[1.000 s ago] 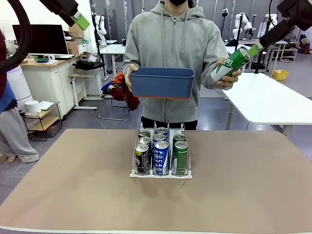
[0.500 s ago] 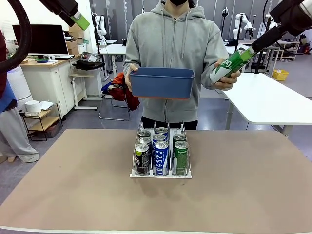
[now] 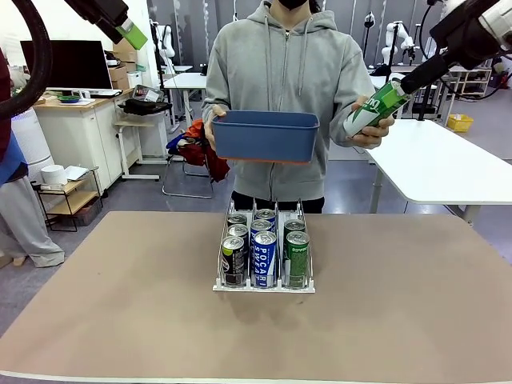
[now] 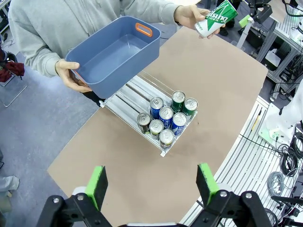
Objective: Fill the beverage cans into the dispenser.
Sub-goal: Pick up the Sprite handed by the human.
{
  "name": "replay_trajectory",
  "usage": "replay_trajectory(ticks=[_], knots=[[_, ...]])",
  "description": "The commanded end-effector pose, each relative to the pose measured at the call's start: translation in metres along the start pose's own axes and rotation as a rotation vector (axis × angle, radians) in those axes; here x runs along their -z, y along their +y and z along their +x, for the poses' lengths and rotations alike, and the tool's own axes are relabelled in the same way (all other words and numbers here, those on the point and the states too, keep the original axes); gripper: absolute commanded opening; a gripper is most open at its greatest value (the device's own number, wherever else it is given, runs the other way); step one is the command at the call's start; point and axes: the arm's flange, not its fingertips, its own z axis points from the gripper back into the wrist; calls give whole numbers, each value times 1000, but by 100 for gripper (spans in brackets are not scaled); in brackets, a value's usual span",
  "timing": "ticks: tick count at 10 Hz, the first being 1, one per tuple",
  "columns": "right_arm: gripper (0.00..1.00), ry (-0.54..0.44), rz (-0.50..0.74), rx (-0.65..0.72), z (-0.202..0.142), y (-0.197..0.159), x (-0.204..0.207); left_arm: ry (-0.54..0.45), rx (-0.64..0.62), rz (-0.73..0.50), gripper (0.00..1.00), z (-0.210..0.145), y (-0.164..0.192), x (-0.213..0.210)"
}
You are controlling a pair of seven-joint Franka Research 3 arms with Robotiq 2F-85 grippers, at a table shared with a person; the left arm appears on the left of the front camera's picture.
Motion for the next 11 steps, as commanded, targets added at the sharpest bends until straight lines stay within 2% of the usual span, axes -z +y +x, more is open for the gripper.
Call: replay_trajectory(ticks=[1, 7, 8, 9, 10, 11], knots=[[100, -29, 3, -19, -4, -2, 14, -4, -7, 12, 100, 0, 1, 1], [100, -51, 13, 4, -2, -7, 18, -4, -7, 12, 100, 0, 1, 1], [100, -3, 3, 13, -2, -6, 13, -4, -7, 12, 100, 0, 1, 1], [100, -3, 3, 13, -2, -6, 13, -4, -7, 12, 100, 0, 1, 1], [44, -8, 5, 16, -2, -7, 13, -4, -7, 12, 100, 0, 1, 1], [40, -30, 2, 33, -2, -7, 12, -4, -7, 12, 100, 0, 1, 1]])
